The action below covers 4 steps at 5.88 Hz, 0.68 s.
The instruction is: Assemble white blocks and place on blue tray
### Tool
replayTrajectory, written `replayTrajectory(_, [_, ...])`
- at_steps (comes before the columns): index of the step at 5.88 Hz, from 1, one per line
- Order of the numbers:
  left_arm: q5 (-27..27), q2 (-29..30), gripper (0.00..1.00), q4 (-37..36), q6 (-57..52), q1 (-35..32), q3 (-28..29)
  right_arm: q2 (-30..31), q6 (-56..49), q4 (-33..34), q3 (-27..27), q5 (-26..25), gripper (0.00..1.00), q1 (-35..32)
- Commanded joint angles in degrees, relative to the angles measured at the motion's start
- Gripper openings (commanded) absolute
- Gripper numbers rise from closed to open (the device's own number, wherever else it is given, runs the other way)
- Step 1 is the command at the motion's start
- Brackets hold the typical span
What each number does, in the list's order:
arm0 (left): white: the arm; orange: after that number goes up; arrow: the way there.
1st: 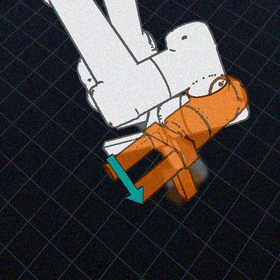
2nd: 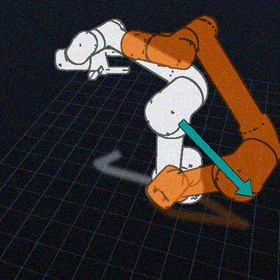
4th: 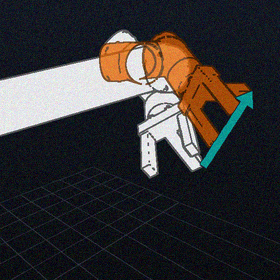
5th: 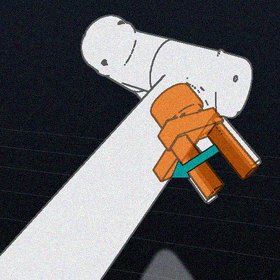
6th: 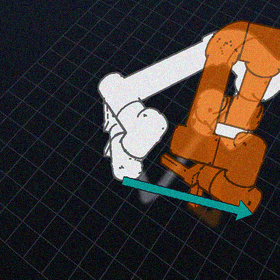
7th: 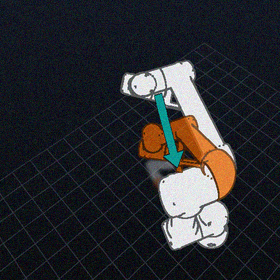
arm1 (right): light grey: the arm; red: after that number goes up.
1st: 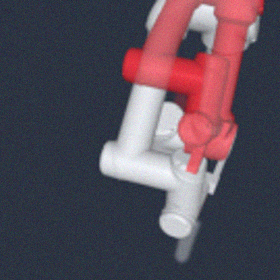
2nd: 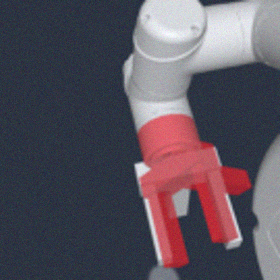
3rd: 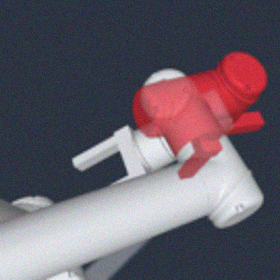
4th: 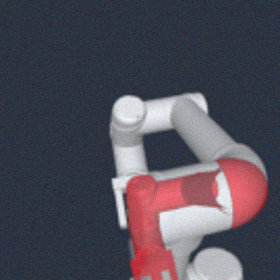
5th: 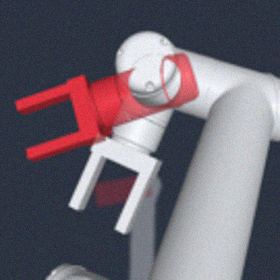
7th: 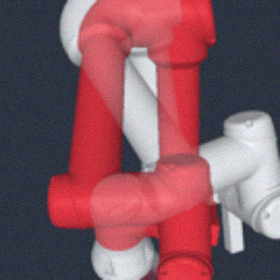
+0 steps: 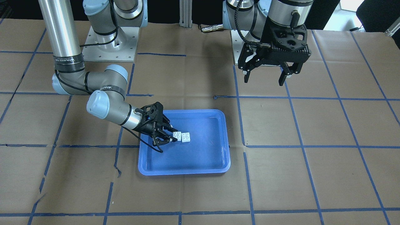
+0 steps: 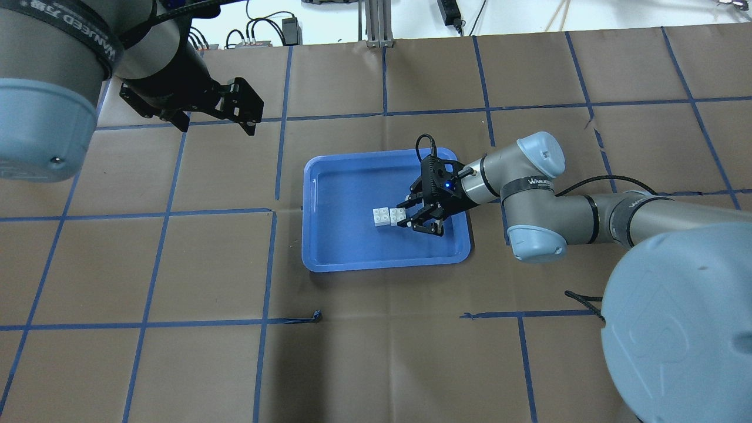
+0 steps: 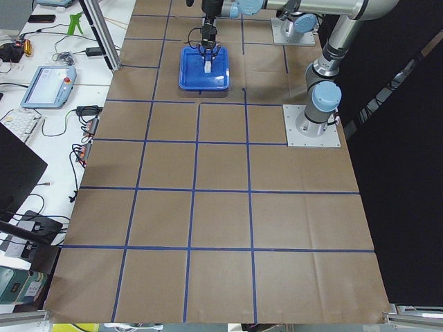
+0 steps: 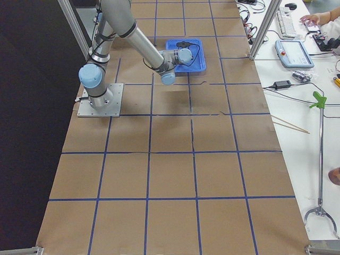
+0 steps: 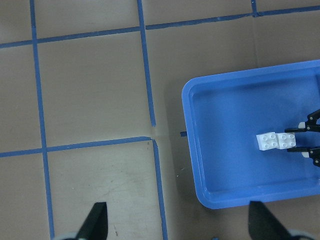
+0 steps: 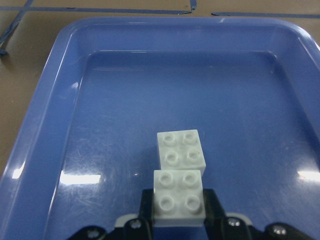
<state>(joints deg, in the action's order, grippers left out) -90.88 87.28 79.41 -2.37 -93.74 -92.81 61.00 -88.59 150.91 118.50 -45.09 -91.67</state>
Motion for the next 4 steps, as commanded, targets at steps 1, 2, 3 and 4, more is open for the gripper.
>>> replayTrajectory(1, [-0.1, 0.0, 1.0, 0.0, 0.0, 0.0, 0.0, 0.0, 0.0, -0.1, 0.0, 0.0, 0.33, -0.2])
replayTrajectory(2, [-0.3, -0.1, 1.0, 0.1, 0.0, 0.0, 0.0, 0.0, 0.0, -0.1, 0.1, 0.0, 0.33, -0.2])
replayTrajectory(3, [-0.2, -0.1, 1.0, 0.0, 0.0, 0.0, 0.0, 0.0, 0.1, -0.1, 0.0, 0.0, 0.33, -0.2])
replayTrajectory(4, [-0.2, 0.0, 1.0, 0.0, 0.0, 0.0, 0.0, 0.0, 0.7, -0.1, 0.0, 0.0, 0.33, -0.2])
